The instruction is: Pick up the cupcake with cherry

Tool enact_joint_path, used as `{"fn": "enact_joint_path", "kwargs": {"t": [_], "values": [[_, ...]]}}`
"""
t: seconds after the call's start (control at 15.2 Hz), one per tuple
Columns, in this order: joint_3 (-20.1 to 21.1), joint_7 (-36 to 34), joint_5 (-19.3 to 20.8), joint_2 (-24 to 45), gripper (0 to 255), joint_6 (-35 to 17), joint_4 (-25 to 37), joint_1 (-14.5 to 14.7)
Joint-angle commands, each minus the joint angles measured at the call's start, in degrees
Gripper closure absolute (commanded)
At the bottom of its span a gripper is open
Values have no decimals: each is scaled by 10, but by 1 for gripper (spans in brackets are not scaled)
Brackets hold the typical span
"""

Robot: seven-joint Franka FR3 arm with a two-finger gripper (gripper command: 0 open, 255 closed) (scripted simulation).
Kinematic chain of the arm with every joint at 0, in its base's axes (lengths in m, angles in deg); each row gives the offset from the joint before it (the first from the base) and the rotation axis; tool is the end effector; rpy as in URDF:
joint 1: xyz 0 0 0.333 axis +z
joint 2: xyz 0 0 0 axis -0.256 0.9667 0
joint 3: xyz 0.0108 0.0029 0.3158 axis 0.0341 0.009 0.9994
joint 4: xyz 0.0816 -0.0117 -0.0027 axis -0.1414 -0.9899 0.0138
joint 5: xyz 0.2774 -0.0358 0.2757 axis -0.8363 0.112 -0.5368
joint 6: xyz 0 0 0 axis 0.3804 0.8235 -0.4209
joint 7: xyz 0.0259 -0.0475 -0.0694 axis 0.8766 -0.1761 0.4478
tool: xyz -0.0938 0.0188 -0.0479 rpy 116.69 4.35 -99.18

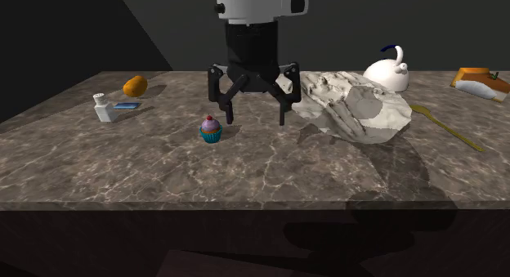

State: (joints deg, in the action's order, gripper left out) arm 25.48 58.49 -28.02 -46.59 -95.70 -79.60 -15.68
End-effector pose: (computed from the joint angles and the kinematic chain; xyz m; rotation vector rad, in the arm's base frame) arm 0.3068 0.0108 0.5840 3.0933 0.0633 -0.0471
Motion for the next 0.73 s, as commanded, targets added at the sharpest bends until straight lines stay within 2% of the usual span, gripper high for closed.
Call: {"fn": "enact_joint_path", "kwargs": {"t": [0.0,0.66], "values": [[0,0,0,0,0,0,0,0],[69,-139,-62,283,0,20,177,3]]}}
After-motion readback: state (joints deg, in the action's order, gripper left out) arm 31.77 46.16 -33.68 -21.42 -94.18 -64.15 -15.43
